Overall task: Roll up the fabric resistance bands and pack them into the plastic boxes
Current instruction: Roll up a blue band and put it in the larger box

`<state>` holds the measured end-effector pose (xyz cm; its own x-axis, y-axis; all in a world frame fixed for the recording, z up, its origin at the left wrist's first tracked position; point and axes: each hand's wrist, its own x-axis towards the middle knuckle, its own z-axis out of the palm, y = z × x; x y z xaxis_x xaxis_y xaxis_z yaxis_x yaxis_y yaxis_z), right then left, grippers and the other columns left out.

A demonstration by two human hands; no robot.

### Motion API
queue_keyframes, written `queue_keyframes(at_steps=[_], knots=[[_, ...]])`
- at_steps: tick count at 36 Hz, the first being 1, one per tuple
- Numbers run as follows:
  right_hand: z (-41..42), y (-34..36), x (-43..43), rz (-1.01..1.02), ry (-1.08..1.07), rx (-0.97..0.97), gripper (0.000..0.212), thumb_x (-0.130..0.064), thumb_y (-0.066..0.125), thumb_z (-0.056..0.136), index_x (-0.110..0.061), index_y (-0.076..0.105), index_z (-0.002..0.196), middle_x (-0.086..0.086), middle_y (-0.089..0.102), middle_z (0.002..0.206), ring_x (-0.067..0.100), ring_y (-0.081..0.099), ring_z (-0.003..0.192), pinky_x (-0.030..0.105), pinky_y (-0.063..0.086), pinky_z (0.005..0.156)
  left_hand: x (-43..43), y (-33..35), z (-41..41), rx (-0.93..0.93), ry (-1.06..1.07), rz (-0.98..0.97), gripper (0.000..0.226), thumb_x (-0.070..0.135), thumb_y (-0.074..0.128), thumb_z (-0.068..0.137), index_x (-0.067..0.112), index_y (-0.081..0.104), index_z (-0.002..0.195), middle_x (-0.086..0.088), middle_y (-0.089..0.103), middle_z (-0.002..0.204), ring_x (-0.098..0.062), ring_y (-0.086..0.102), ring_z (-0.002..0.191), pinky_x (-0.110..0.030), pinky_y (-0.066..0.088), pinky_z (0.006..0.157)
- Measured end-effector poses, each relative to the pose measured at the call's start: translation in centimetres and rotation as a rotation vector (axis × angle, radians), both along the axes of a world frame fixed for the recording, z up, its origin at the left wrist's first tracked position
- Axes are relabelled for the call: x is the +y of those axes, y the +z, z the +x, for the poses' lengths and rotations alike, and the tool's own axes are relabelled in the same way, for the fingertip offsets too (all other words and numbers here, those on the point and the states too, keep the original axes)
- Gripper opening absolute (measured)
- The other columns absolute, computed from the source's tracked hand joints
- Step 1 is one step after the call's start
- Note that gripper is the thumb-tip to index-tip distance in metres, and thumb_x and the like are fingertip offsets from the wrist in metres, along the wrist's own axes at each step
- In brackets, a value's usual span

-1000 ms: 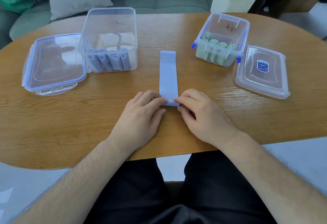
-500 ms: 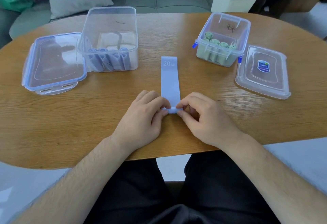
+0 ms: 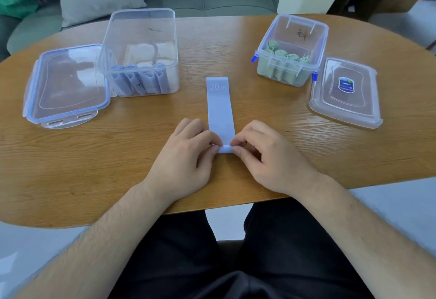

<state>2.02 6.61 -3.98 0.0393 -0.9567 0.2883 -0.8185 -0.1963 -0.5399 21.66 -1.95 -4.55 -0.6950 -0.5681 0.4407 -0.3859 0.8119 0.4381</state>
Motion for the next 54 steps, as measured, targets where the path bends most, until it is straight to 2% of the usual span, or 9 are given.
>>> queue_keyframes(at_steps=[5,16,22,29,33,39,42,47,54], knots=[[-0.01,-0.25,-0.10,-0.021,-0.019,0.007,0.017,-0.018,0.062,0.099,-0.013,0.070,0.113,-0.008,0.057,0.101,-0.006,0.049,0.085,0.011,0.040,0.079,-0.07,-0.15,-0.06,-0.044,0.028,0.011,0.014,0.026,0.068,0.091,0.015,0.069,0.099,0.004,0.054,0.094,-0.018,0.049,0.089,-0.031,0.044,0.082],[0.25,-0.24,-0.04,-0.018,-0.053,0.034,0.015,-0.019,0.067,0.095,-0.015,0.068,0.109,-0.018,0.050,0.097,-0.012,0.047,0.084,0.006,0.037,0.075,-0.15,-0.39,-0.14,0.011,0.024,-0.040,0.011,0.019,0.061,0.097,0.009,0.066,0.097,0.000,0.056,0.088,-0.020,0.050,0.084,-0.033,0.044,0.081],[0.36,-0.07,0.31,-0.027,-0.025,0.040,0.009,-0.018,0.069,0.092,-0.016,0.068,0.101,-0.015,0.053,0.091,-0.007,0.049,0.081,0.011,0.041,0.072,0.03,-0.19,0.07,0.000,-0.009,-0.034,0.009,0.017,0.063,0.093,0.010,0.068,0.092,0.001,0.054,0.087,-0.021,0.050,0.085,-0.034,0.044,0.082],[0.09,-0.35,0.12,-0.051,-0.026,0.041,0.014,-0.020,0.064,0.097,-0.013,0.073,0.106,-0.009,0.057,0.095,0.001,0.049,0.080,0.021,0.048,0.071,0.02,-0.38,-0.13,0.011,0.023,-0.051,0.011,0.015,0.059,0.098,0.010,0.069,0.099,-0.001,0.054,0.089,-0.023,0.051,0.084,-0.036,0.045,0.081],[0.21,-0.36,0.10,-0.057,-0.039,0.022,0.018,-0.021,0.062,0.099,-0.014,0.070,0.113,-0.010,0.056,0.101,-0.001,0.050,0.079,0.017,0.046,0.072,-0.09,-0.58,-0.18,0.009,0.045,-0.059,0.014,0.020,0.057,0.100,0.012,0.067,0.095,0.000,0.055,0.089,-0.023,0.052,0.082,-0.043,0.047,0.077],[0.52,-0.54,0.07,-0.059,-0.044,0.065,0.023,-0.031,0.068,0.095,-0.019,0.066,0.114,-0.010,0.054,0.110,-0.005,0.042,0.082,0.014,0.042,0.075,-0.21,-0.48,0.04,-0.039,0.061,-0.013,0.022,0.036,0.068,0.092,0.017,0.068,0.104,0.004,0.057,0.103,-0.018,0.053,0.094,-0.039,0.049,0.083],[0.58,-0.65,-0.22,-0.050,-0.067,0.020,0.021,-0.030,0.069,0.094,-0.019,0.066,0.111,-0.011,0.054,0.112,-0.005,0.043,0.085,0.020,0.047,0.075,-0.45,-0.76,0.03,-0.043,0.050,-0.008,0.020,0.031,0.064,0.093,0.015,0.066,0.105,0.003,0.057,0.102,-0.020,0.052,0.093,-0.043,0.048,0.084],[0.42,-0.72,-0.30,-0.058,-0.033,0.006,0.015,-0.026,0.067,0.096,-0.017,0.068,0.108,-0.011,0.058,0.106,-0.002,0.048,0.088,0.028,0.051,0.080,-0.27,-0.56,0.07,-0.010,0.027,0.003,0.014,0.023,0.065,0.093,0.012,0.068,0.101,0.001,0.053,0.095,-0.021,0.050,0.087,-0.037,0.045,0.082],[0.40,-0.76,-0.09,-0.070,-0.029,0.010,0.018,-0.030,0.064,0.098,-0.016,0.072,0.105,-0.009,0.055,0.098,0.006,0.053,0.086,0.029,0.051,0.074,0.06,-0.27,0.07,-0.021,0.006,-0.007,0.015,0.020,0.063,0.095,0.012,0.068,0.106,0.000,0.053,0.096,-0.021,0.049,0.088,-0.035,0.044,0.084]])
